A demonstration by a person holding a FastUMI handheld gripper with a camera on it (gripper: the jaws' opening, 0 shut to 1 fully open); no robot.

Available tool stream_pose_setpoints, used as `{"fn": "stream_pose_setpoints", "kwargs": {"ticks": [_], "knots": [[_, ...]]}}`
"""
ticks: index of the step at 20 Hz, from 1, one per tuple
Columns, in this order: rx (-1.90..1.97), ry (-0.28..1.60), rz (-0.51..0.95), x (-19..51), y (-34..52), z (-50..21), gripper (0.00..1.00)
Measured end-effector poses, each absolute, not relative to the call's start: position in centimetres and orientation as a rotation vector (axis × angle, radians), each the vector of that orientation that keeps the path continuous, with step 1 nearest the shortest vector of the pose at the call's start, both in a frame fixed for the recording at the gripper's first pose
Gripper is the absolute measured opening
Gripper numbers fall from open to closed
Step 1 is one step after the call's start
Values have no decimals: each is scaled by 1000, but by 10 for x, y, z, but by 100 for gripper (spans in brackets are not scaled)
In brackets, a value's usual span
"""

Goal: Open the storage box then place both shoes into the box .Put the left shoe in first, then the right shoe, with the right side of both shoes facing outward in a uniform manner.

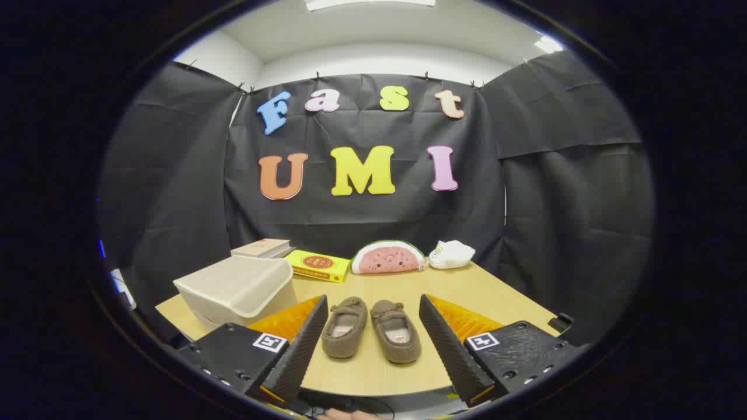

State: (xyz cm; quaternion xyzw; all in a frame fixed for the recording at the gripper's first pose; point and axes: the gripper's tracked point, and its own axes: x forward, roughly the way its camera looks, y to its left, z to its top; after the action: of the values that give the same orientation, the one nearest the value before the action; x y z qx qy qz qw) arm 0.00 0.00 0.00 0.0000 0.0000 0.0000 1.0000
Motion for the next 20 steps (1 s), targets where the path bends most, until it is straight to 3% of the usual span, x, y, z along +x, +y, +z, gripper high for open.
{"fn": "stream_pose_setpoints", "kwargs": {"ticks": [20], "knots": [[-24,21,-24,20,-10,-13,96]]}}
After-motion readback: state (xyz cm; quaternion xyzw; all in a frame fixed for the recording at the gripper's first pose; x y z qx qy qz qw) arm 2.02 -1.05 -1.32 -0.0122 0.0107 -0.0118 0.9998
